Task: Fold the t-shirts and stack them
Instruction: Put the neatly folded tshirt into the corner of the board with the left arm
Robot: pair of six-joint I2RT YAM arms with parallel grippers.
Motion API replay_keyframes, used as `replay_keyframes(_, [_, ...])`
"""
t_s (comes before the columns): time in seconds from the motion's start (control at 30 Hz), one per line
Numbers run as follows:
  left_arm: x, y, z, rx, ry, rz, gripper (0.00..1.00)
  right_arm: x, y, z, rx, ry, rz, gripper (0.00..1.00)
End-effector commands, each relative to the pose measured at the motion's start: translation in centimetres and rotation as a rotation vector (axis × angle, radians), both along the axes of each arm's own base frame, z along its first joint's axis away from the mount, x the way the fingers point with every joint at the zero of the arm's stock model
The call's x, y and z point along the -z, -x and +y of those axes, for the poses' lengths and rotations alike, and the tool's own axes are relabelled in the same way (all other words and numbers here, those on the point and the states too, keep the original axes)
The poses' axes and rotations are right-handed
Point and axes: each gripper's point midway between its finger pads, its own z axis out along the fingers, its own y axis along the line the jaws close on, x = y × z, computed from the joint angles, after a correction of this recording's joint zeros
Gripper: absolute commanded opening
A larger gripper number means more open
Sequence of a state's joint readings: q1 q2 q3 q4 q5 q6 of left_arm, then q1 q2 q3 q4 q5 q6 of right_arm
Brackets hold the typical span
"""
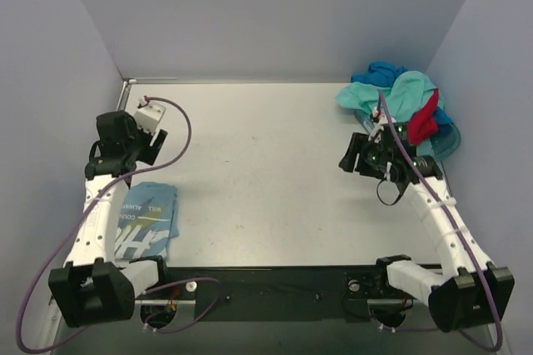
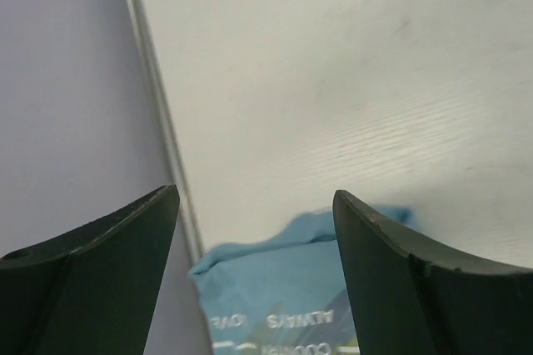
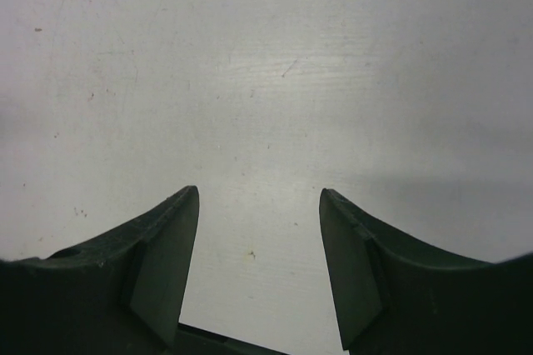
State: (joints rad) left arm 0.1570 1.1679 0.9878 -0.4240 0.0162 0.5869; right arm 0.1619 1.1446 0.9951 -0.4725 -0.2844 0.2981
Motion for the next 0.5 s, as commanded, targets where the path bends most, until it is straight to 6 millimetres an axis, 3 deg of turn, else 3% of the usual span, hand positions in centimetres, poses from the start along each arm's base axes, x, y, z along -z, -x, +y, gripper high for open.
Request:
replay_keyframes(0.0, [0.5,2.9,-8.6,0.158,0.283,0.025,0.86,-0.4,0.2,-1.9,0.133,-0.005,-0.194,0.56])
replay_keyframes(0.03, [1.2,3.5,-9.0,0.108,0.325,0.023,0.86,-0.6,0.4,-2.5,0.166,-0.001,-0.258,0.56])
replay_keyframes(0.07, [0.1,3.6,-10.3,0.131,0.348,-0.025,0.87,-0.4,0.6,-3.0,0.188,0.004,-0.286,0.56])
replay_keyframes(0.1, [0.6,4.3,-11.5,0.145,0.382,-0.022,0.88,0.1,0.9,-3.7,0.222,0.015,-0.334,0.56])
replay_keyframes(0.2, [-0.4,5.1,-12.7,0.162,0.444,-0.122,0.88,0.7,1.4,-5.0,0.261,0.044,-0.448,0.57])
replay_keyframes(0.23, [1.1,5.5,-12.8,0.141,0.469,-0.103,0.88,1.6,1.9,-5.3,0.271,0.049,-0.473,0.57])
replay_keyframes(0.27, [0.6,5.6,-12.7,0.14,0.473,-0.138,0.88,1.6,1.8,-5.9,0.295,0.066,-0.506,0.57])
replay_keyframes(0.33, [2.2,6.2,-12.3,0.115,0.467,-0.121,0.89,2.8,2.4,-6.7,0.321,0.087,-0.531,0.57])
replay_keyframes(0.37, [3.6,6.5,-11.6,0.078,0.452,-0.103,0.89,3.3,2.8,-7.1,0.335,0.097,-0.551,0.57])
replay_keyframes(0.47, [4.7,6.6,-9.9,-0.003,0.408,-0.147,0.89,4.5,3.5,-7.9,0.364,0.118,-0.573,0.57])
